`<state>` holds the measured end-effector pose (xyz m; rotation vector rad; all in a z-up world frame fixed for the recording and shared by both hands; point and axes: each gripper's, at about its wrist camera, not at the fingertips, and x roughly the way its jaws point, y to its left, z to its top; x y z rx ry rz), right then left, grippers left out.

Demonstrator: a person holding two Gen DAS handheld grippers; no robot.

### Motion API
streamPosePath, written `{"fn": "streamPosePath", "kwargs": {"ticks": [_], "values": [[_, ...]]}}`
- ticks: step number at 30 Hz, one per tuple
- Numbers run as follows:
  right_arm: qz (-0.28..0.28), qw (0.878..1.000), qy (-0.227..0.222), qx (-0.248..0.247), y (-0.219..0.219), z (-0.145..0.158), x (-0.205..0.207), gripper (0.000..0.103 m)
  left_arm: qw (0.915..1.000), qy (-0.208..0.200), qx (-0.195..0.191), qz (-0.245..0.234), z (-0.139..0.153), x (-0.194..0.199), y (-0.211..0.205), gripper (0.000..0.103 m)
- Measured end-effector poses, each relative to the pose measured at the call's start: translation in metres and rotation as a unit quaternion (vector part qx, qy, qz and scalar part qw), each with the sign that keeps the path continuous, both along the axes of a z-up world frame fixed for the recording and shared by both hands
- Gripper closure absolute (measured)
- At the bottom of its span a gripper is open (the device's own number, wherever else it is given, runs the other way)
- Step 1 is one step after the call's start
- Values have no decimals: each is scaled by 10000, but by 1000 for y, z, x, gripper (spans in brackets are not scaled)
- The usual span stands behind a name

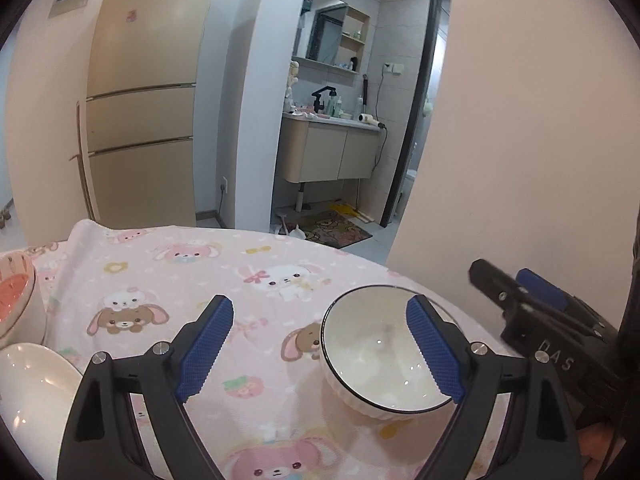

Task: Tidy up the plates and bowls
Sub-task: 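Lower both grippers onto the white bowl rim and close them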

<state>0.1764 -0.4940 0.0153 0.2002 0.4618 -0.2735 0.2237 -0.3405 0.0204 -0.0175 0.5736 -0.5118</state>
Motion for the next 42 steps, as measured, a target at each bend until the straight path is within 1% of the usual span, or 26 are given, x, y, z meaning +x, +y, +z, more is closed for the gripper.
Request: {"fn": "streamPosePath", "kwargs": {"ticks": [5,7,11,13,15,16,17,18,21,23,25,26,28,30,32,33,35,36,37,38,39,41,42], "values": [[44,9994,342,76,-1,-10,7,41,9990,-216,395,45,-9,0,-7,13],[108,9987,491,17,1,-16,11,51,9981,-314,536,51,-14,-2,-10,13],[227,9974,678,26,4,-23,17,54,9973,-324,651,-22,-19,-3,-14,13],[264,9971,701,104,3,-25,18,59,9967,-261,767,-48,-23,-2,-16,13],[298,9965,740,262,-1,-28,19,61,9961,-167,861,-65,-27,0,-19,18],[334,9960,761,334,-2,-30,19,64,9961,-33,880,-65,-30,4,-19,26],[366,9955,776,404,-3,-31,19,66,9963,117,847,-58,-32,8,-18,33],[385,9950,791,469,-4,-32,20,69,9965,218,805,-57,-33,11,-16,34],[463,9934,857,604,-5,-36,21,70,9972,434,605,-21,-36,18,-8,36],[541,9921,904,678,-5,-38,22,71,9972,526,536,-38,-38,21,-6,43],[606,9910,964,706,-2,-40,25,71,9974,581,425,-94,-39,22,-5,47],[630,9905,1001,698,-1,-41,26,72,9973,586,423,-99,-39,22,-5,47],[669,9893,1090,709,1,-45,28,77,9972,610,418,-147,-40,23,-6,47],[673,9883,1177,697,3,-48,30,77,9968,650,409,-234,-40,23,-8,47],[695,9879,1231,640,5,-49,31,83,9963,672,419,-324,-41,22,-10,47],[717,9878,1247,593,7,-49,32,85,9961,695,423,-354,-41,22,-11,47],[712,9886,1247,447,10,-49,32,86,9949,818,411,-430,-44,23,-13,47],[722,9889,1233,403,12,-48,32,88,9939,903,434,-451,-46,24,-14,47],[737,9892,1208,384,11,-48,31,89,9925,1024,454,-486,-49,25,-15,49],[773,9891,1197,381,11,-48,30,90,9911,1150,386,-553,-52,26,-15,55],[796,9889,1199,356,12,-47,30,91,9897,1256,318,-602,-54,27,-15,58],[823,9887,1224,262,15,-47,30,93,9890,1303,369,-595,-56,26,-17,72],[828,9887,1232,213,17,-47,30,93,9892,1287,405,-580,-55,25,-18,75]]}}
